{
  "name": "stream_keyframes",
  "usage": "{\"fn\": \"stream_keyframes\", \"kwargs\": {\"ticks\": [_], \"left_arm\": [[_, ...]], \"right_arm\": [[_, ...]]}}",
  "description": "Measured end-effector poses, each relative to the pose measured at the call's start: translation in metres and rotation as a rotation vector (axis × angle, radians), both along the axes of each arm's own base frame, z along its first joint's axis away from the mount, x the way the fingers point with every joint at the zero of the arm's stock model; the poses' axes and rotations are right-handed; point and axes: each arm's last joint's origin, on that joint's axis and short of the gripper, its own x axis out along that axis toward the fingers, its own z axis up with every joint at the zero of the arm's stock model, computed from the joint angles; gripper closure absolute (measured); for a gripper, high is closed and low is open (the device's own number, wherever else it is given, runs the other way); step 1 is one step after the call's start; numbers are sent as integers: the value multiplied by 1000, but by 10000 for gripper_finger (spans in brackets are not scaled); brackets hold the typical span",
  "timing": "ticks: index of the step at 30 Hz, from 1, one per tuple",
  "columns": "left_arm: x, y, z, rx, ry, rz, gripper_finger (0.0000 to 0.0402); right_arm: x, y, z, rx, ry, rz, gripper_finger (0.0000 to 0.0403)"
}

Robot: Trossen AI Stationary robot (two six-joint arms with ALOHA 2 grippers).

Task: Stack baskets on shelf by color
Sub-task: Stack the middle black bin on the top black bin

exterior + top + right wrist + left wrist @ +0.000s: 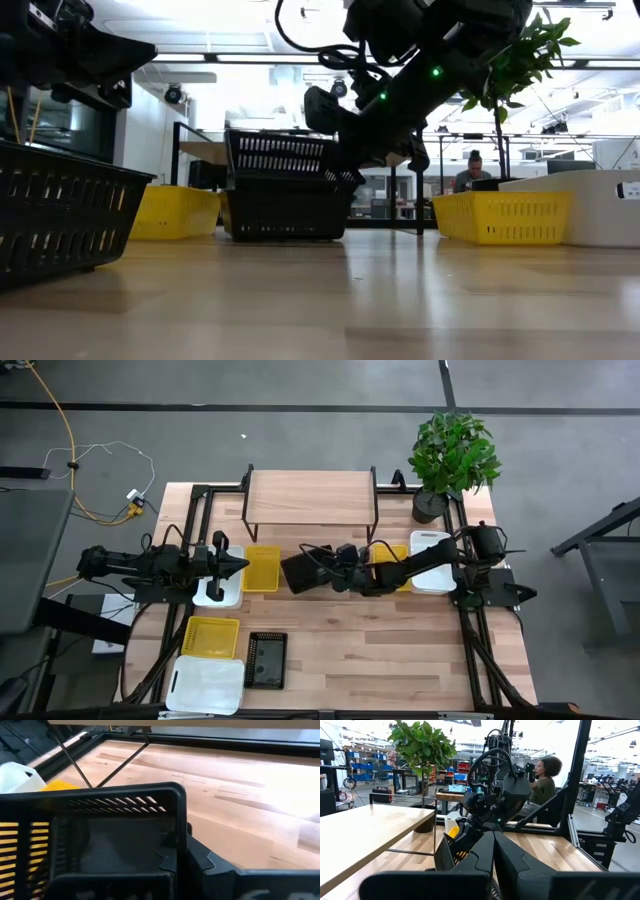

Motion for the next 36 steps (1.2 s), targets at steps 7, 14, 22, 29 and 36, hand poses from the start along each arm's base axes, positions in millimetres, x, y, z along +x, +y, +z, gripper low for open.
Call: {"fn": "stream_keyframes", "kwargs": {"ticks": [7,14,22,29,36], "left_arm": [[0,0,0,0,0,0,401],[0,0,0,0,0,0,401],[0,0,0,0,0,0,402],[0,0,0,0,0,0,402],[0,0,0,0,0,-1,402]], "right_arm": [[0,0,0,-13,28,30,403],[1,1,0,13,35,76,401],[-1,0,12,-4,54,124,319],[-10,0,39,-4,58,210,235],[-23,3,44,61,190,343,215]]}}
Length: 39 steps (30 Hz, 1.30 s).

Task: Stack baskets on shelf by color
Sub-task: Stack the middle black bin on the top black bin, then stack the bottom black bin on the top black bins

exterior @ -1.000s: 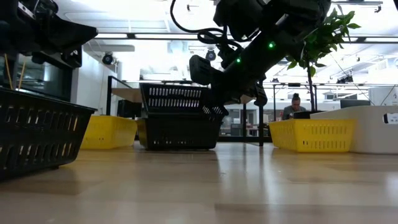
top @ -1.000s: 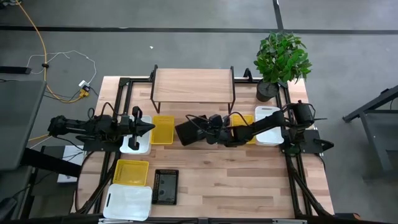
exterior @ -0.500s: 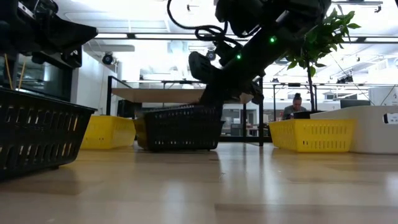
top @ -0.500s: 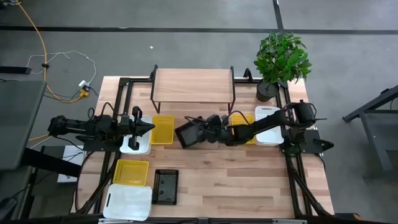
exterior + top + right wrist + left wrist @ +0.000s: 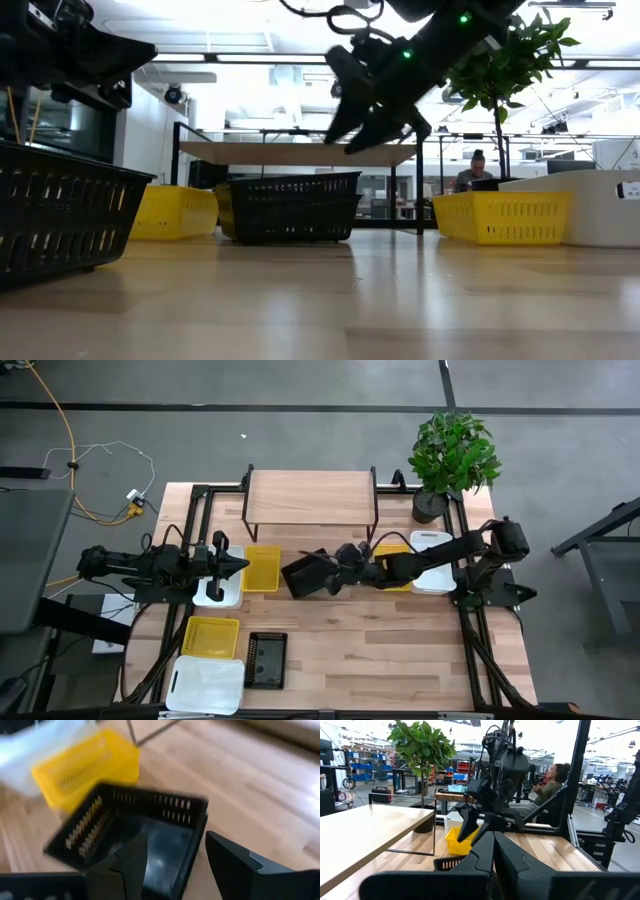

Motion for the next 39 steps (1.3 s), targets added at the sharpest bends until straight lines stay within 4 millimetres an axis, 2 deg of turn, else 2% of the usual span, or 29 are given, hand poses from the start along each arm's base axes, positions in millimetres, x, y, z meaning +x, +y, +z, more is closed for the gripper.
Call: {"fn": "stream_keyframes", "kwargs": {"ticks": [6,9,12,16,18,21,26,39], "left_arm": [[0,0,0,0,0,0,401],[0,0,0,0,0,0,401],[0,0,0,0,0,0,402],[0,0,0,0,0,0,401],[0,0,0,0,0,0,401],[0,0,0,0,0,0,402],[0,0,0,0,0,1,402],[0,0,0,0,0,2,402]], "right_arm": [[-5,9,-11,-19,79,18,217],[-8,12,-16,-54,76,-3,234],[-12,15,-22,-79,87,-26,276],[-17,17,-29,-94,33,-59,363],[-18,17,-33,-96,-19,-48,392],[-21,16,-39,-93,-107,-42,385],[-28,15,-45,-82,-214,-20,399],[-30,16,-50,-47,-198,12,402]]}}
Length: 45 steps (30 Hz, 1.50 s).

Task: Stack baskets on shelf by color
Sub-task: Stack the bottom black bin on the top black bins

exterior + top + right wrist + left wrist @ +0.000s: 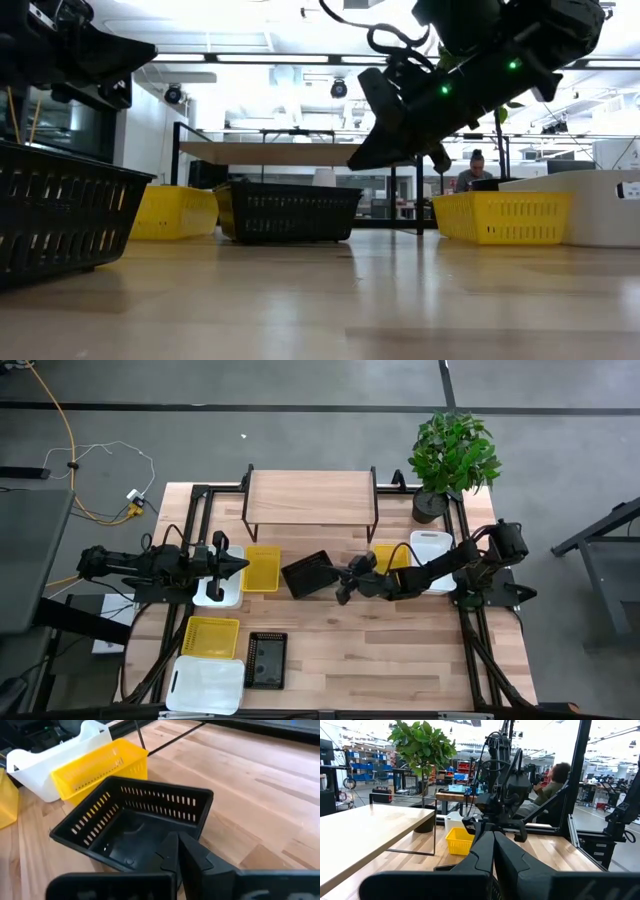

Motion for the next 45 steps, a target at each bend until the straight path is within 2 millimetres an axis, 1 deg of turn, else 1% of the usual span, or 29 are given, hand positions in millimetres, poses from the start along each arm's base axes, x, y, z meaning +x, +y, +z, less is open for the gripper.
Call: {"fn": "stream_keyframes", "kwargs": {"ticks": [4,7,10,15,18,20,23,27,30,33,36,41,43,45], "left_arm": [[0,0,0,0,0,0,401],[0,0,0,0,0,0,402],[0,0,0,0,0,0,401],[0,0,0,0,0,0,401],[0,0,0,0,0,0,401],[0,0,0,0,0,0,401],[0,0,0,0,-1,0,402],[0,0,0,0,0,0,402],[0,0,0,0,0,0,401],[0,0,0,0,0,0,402],[0,0,0,0,-5,0,402],[0,0,1,0,-10,0,401],[0,0,1,0,-10,0,402],[0,0,1,-1,-11,2,402]], "right_arm": [[0,2,-1,11,18,47,403],[0,7,2,-30,24,93,402],[-3,11,14,-83,4,106,402],[-12,12,43,-175,-24,123,402],[-21,9,53,-200,12,113,402],[-28,8,55,-203,66,117,402],[-41,8,53,-195,174,118,402],[-61,14,52,-209,292,116,402],[-80,19,48,-214,288,155,402],[-103,19,37,-180,220,205,403],[-123,11,29,-153,74,244,403],[-142,-7,36,-158,-254,365,403],[-146,-13,42,-184,-346,410,403],[-147,-19,47,-223,-399,426,403]]}}
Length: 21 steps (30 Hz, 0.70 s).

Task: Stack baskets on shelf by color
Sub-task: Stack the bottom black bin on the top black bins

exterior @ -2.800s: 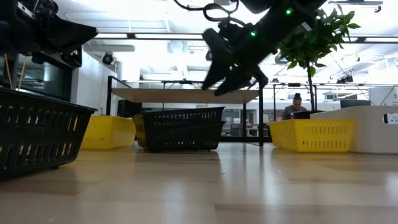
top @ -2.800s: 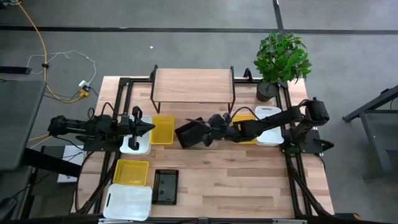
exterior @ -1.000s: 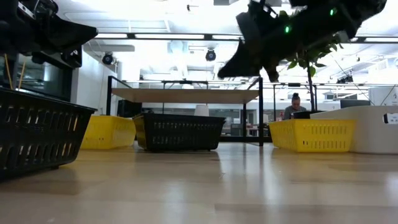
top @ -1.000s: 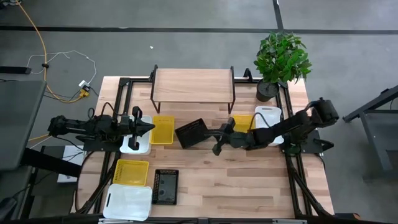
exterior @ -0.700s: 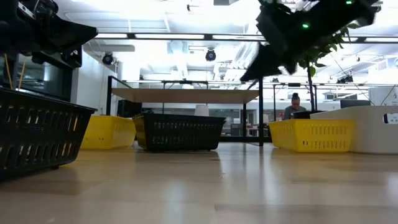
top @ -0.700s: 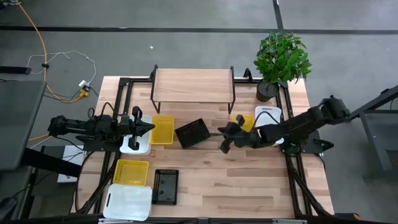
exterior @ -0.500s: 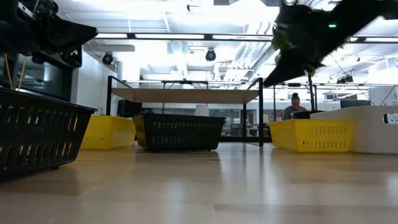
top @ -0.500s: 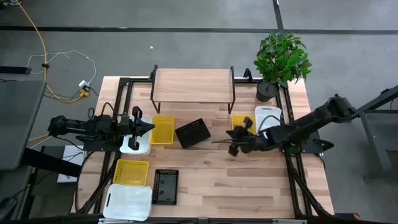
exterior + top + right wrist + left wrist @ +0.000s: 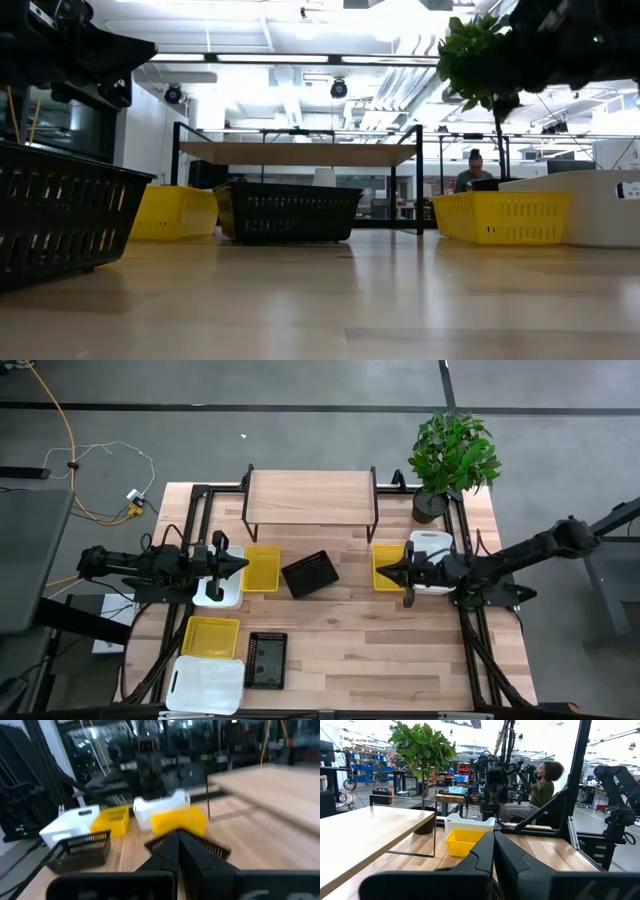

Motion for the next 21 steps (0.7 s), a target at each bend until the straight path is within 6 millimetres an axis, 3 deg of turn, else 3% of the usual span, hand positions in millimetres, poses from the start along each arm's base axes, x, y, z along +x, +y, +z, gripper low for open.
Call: {"fn": "stream_keyframes", "kwargs": {"ticks": [5,12,21], "left_arm": [[-1,0,4,-2,-46,11,401],[-1,-2,23,-28,-235,-84,388],[31,-2,48,-38,-73,-67,269]], "right_arm": [[1,-10,4,-103,-29,-5,403],[2,-26,1,-64,10,-70,403],[1,-39,2,-24,-11,-172,403]]}}
